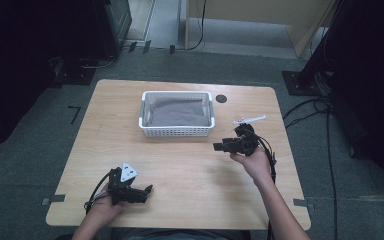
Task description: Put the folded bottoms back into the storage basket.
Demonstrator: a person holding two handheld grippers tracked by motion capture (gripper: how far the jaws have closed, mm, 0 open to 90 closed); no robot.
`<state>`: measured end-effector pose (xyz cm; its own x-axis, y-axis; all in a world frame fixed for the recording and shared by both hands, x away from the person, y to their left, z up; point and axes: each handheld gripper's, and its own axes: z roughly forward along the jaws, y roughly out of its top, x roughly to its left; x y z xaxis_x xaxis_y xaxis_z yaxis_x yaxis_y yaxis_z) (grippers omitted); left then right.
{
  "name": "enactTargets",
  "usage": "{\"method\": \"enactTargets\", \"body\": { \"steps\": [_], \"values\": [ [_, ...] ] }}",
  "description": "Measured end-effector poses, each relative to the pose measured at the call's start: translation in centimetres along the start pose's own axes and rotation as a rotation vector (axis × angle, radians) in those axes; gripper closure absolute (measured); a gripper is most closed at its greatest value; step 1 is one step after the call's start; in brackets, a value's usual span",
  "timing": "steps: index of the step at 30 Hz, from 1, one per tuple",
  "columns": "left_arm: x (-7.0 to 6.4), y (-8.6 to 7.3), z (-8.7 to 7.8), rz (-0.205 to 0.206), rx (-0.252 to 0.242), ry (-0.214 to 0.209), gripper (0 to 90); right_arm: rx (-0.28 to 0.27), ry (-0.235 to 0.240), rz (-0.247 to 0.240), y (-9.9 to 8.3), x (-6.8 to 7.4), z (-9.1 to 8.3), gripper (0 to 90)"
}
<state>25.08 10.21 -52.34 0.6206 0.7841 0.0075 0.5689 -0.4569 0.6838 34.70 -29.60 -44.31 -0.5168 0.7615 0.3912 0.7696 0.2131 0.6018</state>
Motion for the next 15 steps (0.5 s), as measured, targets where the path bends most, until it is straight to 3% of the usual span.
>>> {"method": "enactTargets", "body": {
  "steps": [15],
  "values": [
    [0.0, 0.0, 0.0, 0.001, 0.001, 0.0, 0.0, -0.009, -0.02, 0.048, -4.6, -2.4, -0.6, 43.6]
  ]
}}
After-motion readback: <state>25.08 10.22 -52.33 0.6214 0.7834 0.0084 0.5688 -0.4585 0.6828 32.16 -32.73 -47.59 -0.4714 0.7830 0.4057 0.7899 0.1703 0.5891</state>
